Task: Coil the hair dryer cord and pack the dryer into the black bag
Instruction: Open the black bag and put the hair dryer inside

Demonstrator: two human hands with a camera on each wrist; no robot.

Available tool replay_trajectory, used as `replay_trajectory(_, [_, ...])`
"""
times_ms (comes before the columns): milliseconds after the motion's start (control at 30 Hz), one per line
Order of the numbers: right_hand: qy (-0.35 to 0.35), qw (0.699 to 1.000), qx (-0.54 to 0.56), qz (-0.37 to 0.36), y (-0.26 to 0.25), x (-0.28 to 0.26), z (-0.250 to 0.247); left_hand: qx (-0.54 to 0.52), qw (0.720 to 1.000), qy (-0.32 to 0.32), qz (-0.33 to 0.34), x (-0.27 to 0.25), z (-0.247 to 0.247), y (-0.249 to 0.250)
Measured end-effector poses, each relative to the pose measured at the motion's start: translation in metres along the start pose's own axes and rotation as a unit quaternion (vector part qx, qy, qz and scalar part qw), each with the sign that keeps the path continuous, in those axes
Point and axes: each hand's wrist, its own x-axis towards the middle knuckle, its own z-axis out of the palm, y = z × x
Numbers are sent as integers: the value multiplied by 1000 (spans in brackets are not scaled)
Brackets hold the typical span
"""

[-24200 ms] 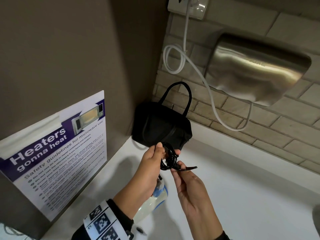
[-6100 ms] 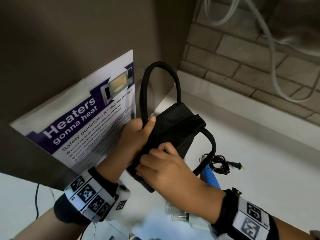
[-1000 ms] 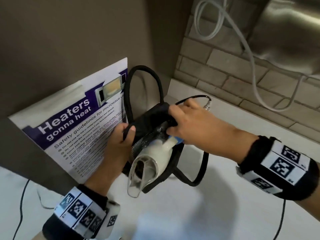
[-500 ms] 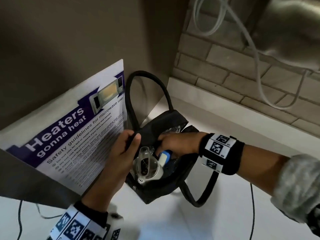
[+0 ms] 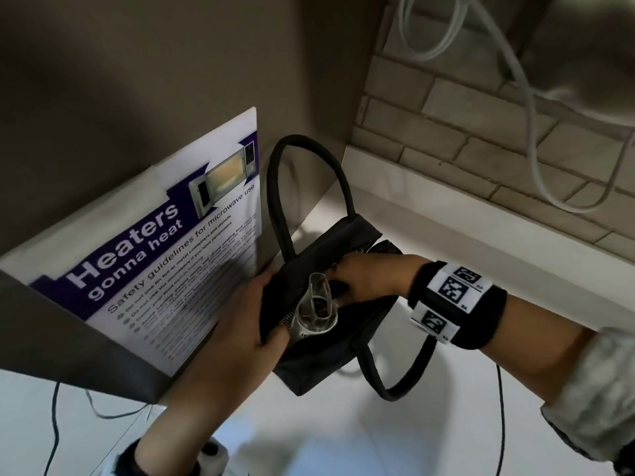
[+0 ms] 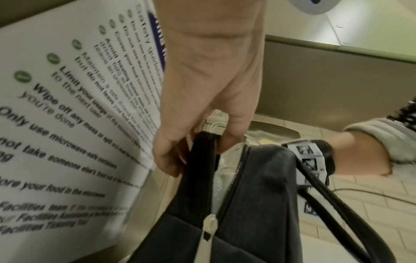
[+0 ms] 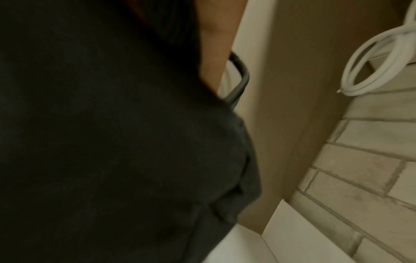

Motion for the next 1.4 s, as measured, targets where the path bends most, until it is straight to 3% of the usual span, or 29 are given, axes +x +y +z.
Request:
replay_trajectory(200, [-61, 998, 20, 26, -18, -19, -11, 100, 983, 148, 46, -2, 12, 16])
replay_trajectory(400, [-91, 994, 49, 45, -29, -40, -22, 161, 966, 186, 76, 4, 14, 25])
replay_trajectory(467, [-53, 995, 81, 10, -27, -50, -28, 180, 964, 169, 94, 7, 11, 25])
replay_trajectory(533, [63, 990, 118, -54, -25, -62, -33, 174, 968, 159, 85, 10, 9, 24])
replay_trajectory(600, [219, 960, 144, -99, -22, -73, -36, 184, 966, 162, 86, 13, 9, 23])
replay_trajectory(700, [330, 926, 154, -96, -25, -85, -28, 199, 963, 158, 85, 18, 9, 22])
replay_trajectory(900, [411, 902, 121, -60, -24, -80, 0, 143, 973, 156, 90, 20, 23, 28])
replay_trajectory(1033, [435, 891, 107, -78, -28, -83, 5, 65, 983, 163, 48, 26, 22, 21])
replay_trajectory(1200, [471, 879, 77, -19, -29, -81, 12, 139, 973, 141, 120, 15, 21, 23])
replay_trajectory(1300, [488, 868, 92, -1, -32, -79, 16, 134, 980, 140, 53, 7, 13, 10])
replay_trajectory(1400, [495, 859, 127, 10, -35, -80, 16, 176, 979, 64, -77, 4, 0, 1])
